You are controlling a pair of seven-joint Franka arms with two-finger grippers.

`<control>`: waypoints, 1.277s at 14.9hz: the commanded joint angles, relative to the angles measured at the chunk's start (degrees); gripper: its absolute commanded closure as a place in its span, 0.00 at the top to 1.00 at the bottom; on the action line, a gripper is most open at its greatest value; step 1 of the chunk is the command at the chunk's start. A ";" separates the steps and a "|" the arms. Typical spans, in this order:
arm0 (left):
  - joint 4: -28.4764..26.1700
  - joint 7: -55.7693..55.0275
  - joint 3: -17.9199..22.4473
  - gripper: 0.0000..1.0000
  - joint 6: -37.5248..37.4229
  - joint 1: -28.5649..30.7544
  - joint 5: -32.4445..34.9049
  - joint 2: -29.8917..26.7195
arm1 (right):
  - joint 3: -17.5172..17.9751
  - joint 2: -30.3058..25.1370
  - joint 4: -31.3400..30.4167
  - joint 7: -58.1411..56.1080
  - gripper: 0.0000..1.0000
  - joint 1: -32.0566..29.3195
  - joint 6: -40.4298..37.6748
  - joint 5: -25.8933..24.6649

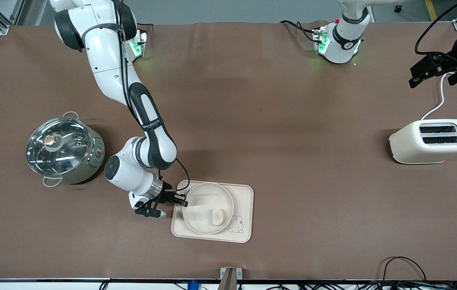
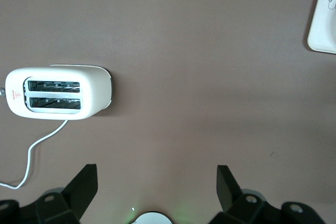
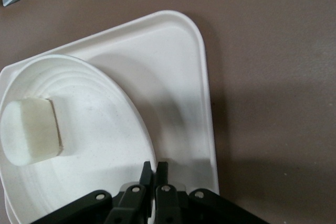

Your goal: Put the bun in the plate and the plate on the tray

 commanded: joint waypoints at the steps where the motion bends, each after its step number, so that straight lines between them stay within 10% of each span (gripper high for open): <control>1: -0.70 0.47 -0.18 1.00 -0.89 0.29 -0.82 -0.75 | 0.33 0.70 1.72 2.49 0.00 -0.57 -1.14 -1.48; 2: -0.70 0.12 -0.18 1.00 -0.98 0.29 -0.91 -0.75 | 0.33 0.61 1.72 2.85 0.06 -0.39 -1.14 -1.49; 4: -0.70 0.46 -0.09 1.00 -0.98 0.38 -0.91 -0.66 | 0.42 0.52 1.64 2.85 0.51 -0.56 -0.88 -1.23; 9: -0.26 0.47 -0.09 1.00 -0.98 0.38 -0.91 -0.49 | 0.59 -4.38 -0.90 2.68 0.96 -0.39 -1.31 3.25; 15: 0.09 0.73 -0.44 1.00 -0.98 0.20 -0.91 -0.57 | -1.24 -23.43 -15.99 2.42 1.00 -0.30 -9.21 0.81; 19: 0.00 0.38 -0.44 1.00 -0.98 0.03 -0.91 -0.57 | -7.73 -36.89 -21.57 2.59 1.00 -1.71 -24.72 -16.82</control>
